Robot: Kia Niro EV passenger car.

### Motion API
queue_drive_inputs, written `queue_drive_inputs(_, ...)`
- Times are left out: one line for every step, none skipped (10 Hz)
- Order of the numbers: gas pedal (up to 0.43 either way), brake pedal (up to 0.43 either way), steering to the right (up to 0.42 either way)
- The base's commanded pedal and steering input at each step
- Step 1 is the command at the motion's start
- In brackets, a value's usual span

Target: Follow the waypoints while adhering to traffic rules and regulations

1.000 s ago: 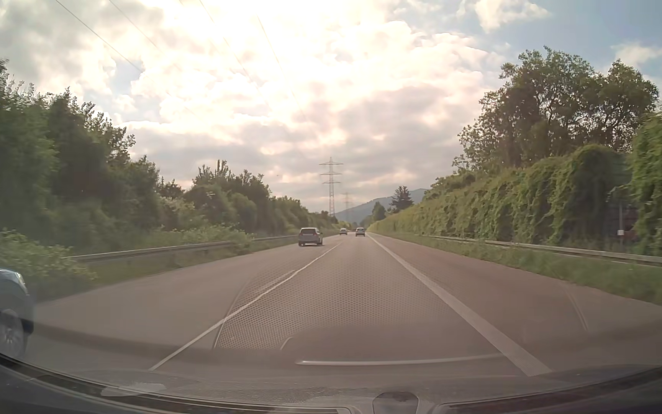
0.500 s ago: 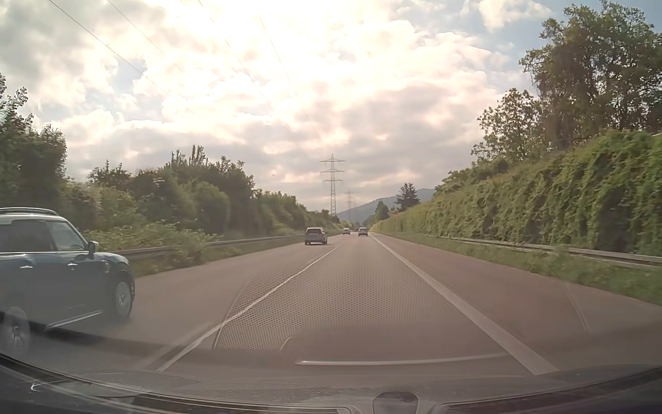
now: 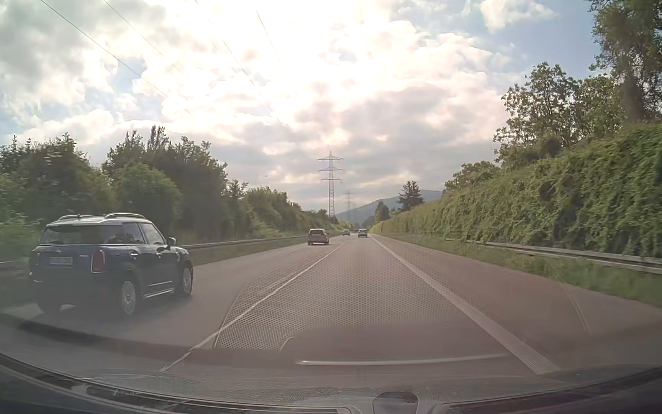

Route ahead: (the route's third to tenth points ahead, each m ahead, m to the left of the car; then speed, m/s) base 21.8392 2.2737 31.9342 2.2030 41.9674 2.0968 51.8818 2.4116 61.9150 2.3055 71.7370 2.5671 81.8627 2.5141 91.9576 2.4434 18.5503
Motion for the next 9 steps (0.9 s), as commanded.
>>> queue_drive_inputs(0.130, 0.000, -0.001)
queue_drive_inputs(0.130, 0.000, -0.001)
queue_drive_inputs(0.130, 0.000, -0.001)
queue_drive_inputs(0.130, 0.000, -0.001)
queue_drive_inputs(0.130, 0.000, -0.001)
queue_drive_inputs(0.130, 0.000, -0.001)
queue_drive_inputs(0.130, 0.000, -0.001)
queue_drive_inputs(0.130, 0.000, -0.001)
queue_drive_inputs(0.130, 0.000, -0.001)
